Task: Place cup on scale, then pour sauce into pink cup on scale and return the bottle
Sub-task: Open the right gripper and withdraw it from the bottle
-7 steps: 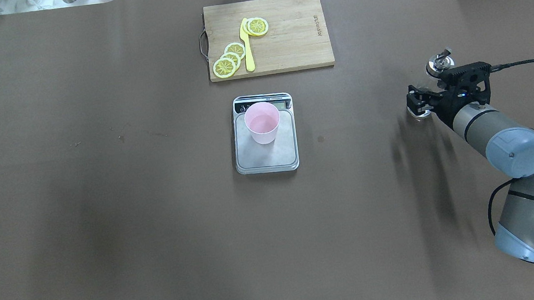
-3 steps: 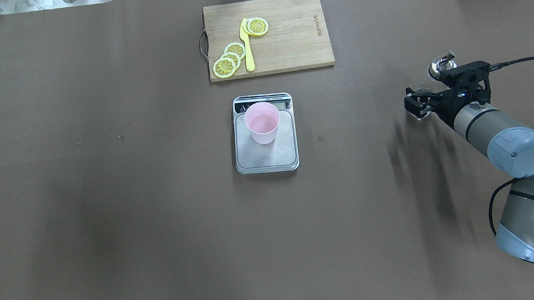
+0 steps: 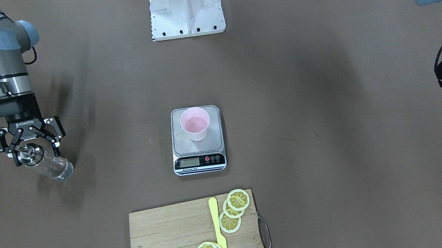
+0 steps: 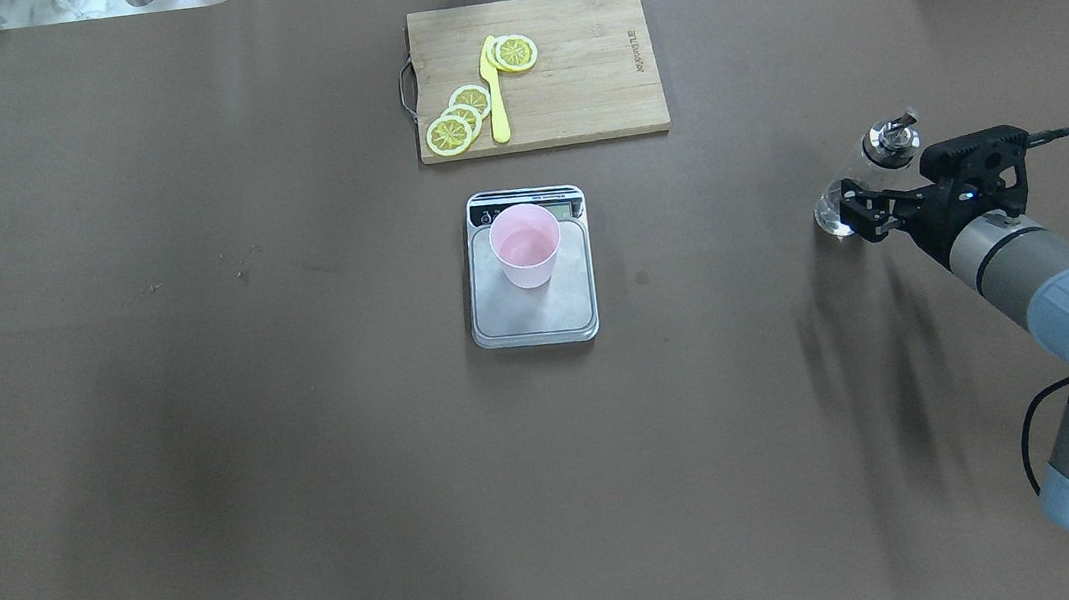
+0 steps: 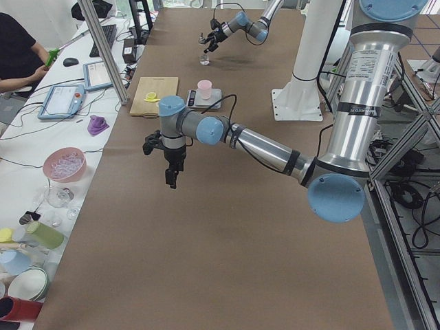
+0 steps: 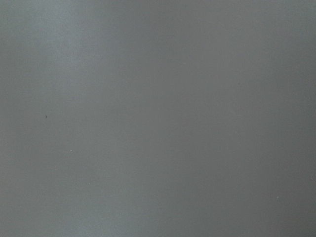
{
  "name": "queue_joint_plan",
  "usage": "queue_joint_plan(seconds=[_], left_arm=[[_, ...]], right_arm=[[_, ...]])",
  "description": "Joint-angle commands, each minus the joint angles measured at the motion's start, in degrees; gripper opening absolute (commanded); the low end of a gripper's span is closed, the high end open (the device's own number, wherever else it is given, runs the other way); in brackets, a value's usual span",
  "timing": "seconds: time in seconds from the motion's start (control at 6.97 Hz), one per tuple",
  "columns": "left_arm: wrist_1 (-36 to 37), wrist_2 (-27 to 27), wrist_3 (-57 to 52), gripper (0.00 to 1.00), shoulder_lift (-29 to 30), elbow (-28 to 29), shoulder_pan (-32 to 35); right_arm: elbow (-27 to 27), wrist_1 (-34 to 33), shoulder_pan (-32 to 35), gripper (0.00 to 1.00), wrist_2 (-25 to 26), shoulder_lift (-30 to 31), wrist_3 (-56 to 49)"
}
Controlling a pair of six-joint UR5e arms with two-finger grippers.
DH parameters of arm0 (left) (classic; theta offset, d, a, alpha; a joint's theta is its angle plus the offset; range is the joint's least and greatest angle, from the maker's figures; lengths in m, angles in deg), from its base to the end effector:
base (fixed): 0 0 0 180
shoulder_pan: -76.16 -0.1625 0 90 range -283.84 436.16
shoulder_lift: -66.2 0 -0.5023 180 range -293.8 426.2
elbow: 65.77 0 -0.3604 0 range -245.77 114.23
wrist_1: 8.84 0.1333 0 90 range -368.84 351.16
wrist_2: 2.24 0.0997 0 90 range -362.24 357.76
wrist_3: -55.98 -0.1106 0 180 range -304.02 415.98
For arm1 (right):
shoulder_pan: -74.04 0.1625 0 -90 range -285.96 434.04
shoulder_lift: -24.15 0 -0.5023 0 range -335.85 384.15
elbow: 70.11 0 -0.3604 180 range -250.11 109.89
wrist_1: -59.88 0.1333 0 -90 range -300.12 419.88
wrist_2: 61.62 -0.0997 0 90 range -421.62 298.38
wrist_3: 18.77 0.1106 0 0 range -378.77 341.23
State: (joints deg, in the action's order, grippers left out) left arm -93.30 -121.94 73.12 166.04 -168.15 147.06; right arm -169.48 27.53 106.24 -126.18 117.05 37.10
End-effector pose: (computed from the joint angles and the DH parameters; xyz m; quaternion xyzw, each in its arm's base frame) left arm 0.1034 -0.5384 0.5845 0.0544 0.2846 0.0535 0.9556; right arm -0.2980 -0.4014 0.5774 0.4395 -0.3313 0.1029 0.8285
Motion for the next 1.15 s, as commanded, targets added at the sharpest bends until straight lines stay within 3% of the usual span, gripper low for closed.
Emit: queue_joint_plan(seconds=[0.0, 0.14, 0.43, 0.57, 0.72, 0.86, 1.0], left_arm=[[0.0, 0.0, 0.0, 0.99, 0.0, 0.3, -0.1], [0.0, 0.0, 0.0, 0.99, -0.1, 0.3, -0.1], [0.0, -0.3, 0.0, 0.99, -0.1, 0.3, -0.1], [0.0, -0.3, 0.0, 0.99, -0.1, 0.3, -0.1], [0.0, -0.3, 0.0, 0.99, -0.1, 0.3, -0.1], [0.0, -0.3, 0.0, 0.99, -0.1, 0.2, -0.1], [0.0, -0.4, 0.0, 0.99, 0.0, 0.1, -0.1]], right_arm=[[-6.2, -0.3, -1.9, 1.00, -0.1, 4.6, 2.9], [-10.4, -0.3, -2.8, 1.00, -0.5, 8.2, 3.4], [-22.5, -0.5, -2.6, 1.00, -6.2, 17.4, 3.3], [-24.9, -0.6, 0.9, 1.00, -13.1, 18.6, 3.1], [-24.4, -0.9, 14.1, 1.00, -32.3, 17.8, 2.0], [-20.2, -2.3, 30.9, 1.00, -52.5, 13.2, -2.8], [-15.5, -7.4, 41.6, 1.00, -63.4, 8.2, -10.0]])
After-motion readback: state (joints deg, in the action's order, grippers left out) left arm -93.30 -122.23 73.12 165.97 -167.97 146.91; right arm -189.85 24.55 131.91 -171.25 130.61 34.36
